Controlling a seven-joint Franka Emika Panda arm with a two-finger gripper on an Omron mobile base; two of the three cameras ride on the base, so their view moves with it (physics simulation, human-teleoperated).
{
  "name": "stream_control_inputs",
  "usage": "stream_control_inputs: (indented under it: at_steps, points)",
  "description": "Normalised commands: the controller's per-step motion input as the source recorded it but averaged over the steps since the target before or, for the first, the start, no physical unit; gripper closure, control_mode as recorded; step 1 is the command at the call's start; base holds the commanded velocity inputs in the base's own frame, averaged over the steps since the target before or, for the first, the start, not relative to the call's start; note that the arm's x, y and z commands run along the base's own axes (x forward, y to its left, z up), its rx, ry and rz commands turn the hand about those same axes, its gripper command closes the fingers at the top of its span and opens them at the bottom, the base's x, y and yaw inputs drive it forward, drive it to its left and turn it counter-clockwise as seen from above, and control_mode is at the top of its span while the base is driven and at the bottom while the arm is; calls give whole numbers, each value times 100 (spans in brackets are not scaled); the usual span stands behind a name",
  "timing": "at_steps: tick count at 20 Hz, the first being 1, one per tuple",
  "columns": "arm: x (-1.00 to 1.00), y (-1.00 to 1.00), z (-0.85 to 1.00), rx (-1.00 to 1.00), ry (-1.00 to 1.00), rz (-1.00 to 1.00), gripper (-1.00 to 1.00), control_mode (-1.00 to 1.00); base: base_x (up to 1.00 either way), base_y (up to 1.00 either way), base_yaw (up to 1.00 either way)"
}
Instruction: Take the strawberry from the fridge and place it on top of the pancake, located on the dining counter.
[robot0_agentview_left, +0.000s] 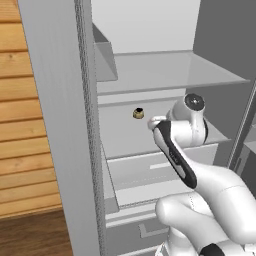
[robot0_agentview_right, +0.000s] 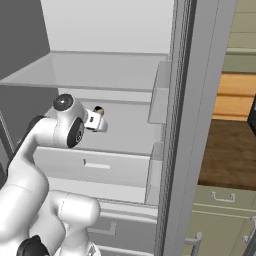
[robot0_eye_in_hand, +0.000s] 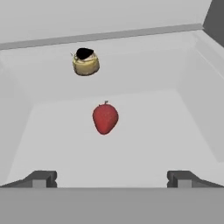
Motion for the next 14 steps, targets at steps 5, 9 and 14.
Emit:
stream_control_inputs:
  at_steps: [5, 9, 14]
  points:
    - [24, 0, -13, 0, -3, 0, -100, -100, 0, 0, 0]
    - [46, 4, 0, -1, 7, 0, -100, -100, 0, 0, 0]
    - [44, 2, -1, 0, 0, 0, -100, -100, 0, 0, 0]
